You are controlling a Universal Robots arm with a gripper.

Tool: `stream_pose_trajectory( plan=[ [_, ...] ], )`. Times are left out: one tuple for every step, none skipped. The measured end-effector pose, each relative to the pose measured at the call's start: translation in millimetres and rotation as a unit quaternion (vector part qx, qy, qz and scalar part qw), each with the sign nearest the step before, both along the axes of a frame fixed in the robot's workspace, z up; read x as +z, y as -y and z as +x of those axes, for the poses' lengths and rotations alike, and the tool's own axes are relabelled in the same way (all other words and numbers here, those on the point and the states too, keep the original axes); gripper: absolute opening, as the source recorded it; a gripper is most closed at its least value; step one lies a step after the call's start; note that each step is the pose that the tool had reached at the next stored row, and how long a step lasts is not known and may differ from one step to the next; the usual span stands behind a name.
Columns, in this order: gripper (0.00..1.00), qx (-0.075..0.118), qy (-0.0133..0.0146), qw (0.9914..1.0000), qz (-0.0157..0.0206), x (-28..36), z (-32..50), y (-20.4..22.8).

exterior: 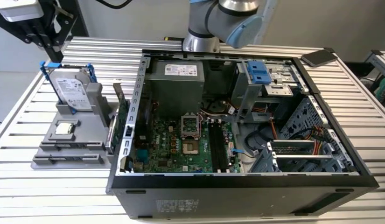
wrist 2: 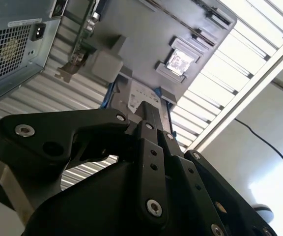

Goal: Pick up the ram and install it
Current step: 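Reach for the ram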

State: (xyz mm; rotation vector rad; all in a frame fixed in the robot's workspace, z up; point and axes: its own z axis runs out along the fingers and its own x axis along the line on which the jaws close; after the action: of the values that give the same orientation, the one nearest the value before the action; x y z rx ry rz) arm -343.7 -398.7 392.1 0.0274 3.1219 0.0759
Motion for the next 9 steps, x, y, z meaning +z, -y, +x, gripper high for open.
stream_pose_trajectory(
  plan=[
    [0.0, 0.0, 0.0, 1.0, 0.0, 0.0, -1.9, 0.0],
    [0.0, 0.0, 0.0, 1.0, 0.0, 0.1, -3.8, 0.0],
    [0.0, 0.001, 0.0, 1.0, 0.0, 0.0, -5.7, 0.0],
    [0.0, 0.001, 0.0, 1.0, 0.0, 0.0, -7.6, 0.0],
    [0.0, 0.002, 0.0, 1.0, 0.0, 0.0, -8.9, 0.0],
    [0.0, 0.002, 0.0, 1.0, 0.0, 0.0, -9.1, 0.0],
    [0.0, 0.002, 0.0, 1.0, 0.0, 0.0, -9.0, 0.0],
    [0.0, 0.002, 0.0, 1.0, 0.0, 0.0, -9.0, 0.0],
    [0.0, 0.002, 0.0, 1.0, 0.0, 0.0, -9.1, 0.0]
  ],
)
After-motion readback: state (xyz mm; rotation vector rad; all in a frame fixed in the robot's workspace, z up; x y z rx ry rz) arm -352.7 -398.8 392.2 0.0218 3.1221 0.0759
